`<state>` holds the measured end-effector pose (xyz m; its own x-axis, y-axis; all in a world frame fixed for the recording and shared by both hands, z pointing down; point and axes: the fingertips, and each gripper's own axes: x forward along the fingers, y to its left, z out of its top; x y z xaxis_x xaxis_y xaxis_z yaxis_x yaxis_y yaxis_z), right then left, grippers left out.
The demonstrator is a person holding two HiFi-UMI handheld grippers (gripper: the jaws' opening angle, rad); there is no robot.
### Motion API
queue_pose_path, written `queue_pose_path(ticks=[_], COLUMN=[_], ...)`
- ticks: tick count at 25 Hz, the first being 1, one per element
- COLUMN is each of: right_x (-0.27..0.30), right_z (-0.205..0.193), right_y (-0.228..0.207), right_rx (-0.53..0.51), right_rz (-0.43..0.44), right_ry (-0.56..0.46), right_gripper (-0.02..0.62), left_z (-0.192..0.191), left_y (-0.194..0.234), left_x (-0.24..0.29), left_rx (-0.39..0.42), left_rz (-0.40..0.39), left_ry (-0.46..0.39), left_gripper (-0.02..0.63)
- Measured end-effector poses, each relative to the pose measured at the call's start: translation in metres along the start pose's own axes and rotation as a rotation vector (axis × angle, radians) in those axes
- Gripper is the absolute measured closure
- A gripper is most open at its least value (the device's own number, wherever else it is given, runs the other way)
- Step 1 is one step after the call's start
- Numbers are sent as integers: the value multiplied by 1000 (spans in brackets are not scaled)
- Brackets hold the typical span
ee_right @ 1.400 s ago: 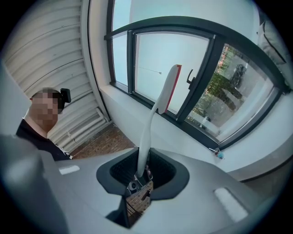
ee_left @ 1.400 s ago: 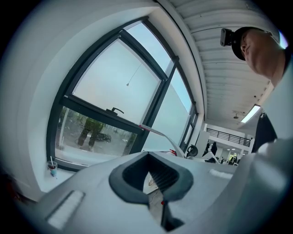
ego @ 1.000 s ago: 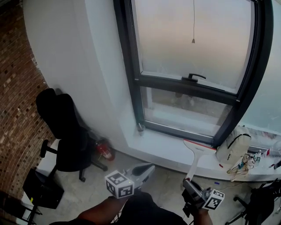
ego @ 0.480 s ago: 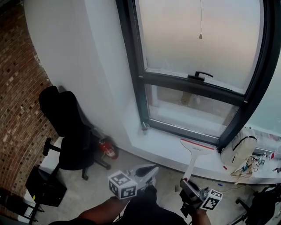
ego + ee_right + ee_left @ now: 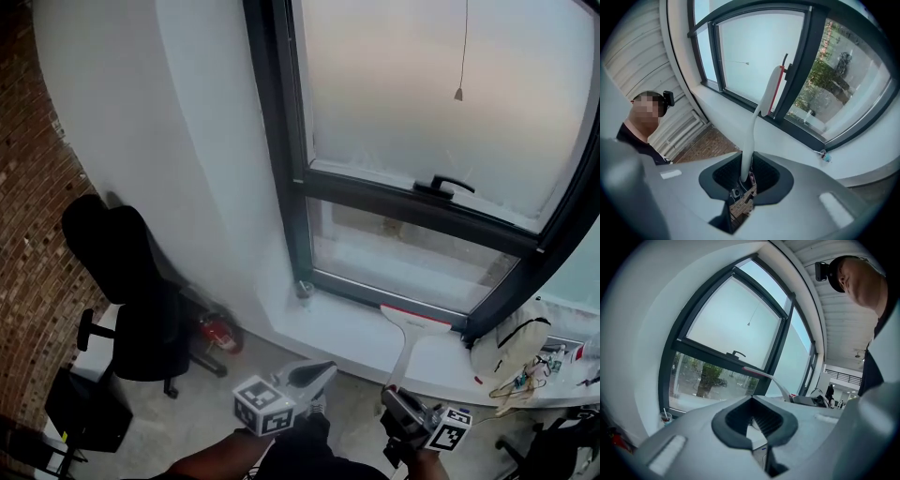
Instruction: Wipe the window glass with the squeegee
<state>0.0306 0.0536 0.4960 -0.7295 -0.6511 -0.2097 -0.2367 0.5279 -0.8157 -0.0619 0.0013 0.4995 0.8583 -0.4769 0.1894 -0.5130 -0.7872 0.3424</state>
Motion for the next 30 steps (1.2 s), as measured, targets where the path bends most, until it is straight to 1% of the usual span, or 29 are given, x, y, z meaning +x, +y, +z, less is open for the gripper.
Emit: queue_pose_path(ticks=[2, 5, 7, 13, 18, 20, 25, 27, 30], right_x=[22, 58, 84, 164, 222, 242, 289, 309, 340], right_z=[13, 34, 49, 101, 139, 156, 202, 222, 254], right_y=[-11, -25, -31, -48, -52, -52, -41, -32, -14], right_rx=[-2, -14, -30, -108, -199, -232, -323, -362, -383], right_rz=[5, 19, 31, 81, 134, 149, 198, 230, 286], right_ry=[8, 14, 16, -5, -23, -20, 2, 17, 21], right_gripper=[505, 505, 505, 506, 507, 506, 508, 508, 508], left_z=[11, 36, 55, 97, 120, 127, 139, 137, 126], left_y=[22, 52, 72, 132, 168, 175, 175, 176, 178], left_x=[10, 22, 26, 39, 41, 44, 49, 48, 45], left_rx=[-5, -15, 2, 76, 98, 97, 106, 104, 89], left_rz=[2, -4, -2, 2, 1, -7, -45, -47, -37], left_ry=[-4, -37, -49, -46, -67, -70, -83, -79, -59], left_gripper=[606, 606, 606, 606, 606, 606, 606, 606, 606])
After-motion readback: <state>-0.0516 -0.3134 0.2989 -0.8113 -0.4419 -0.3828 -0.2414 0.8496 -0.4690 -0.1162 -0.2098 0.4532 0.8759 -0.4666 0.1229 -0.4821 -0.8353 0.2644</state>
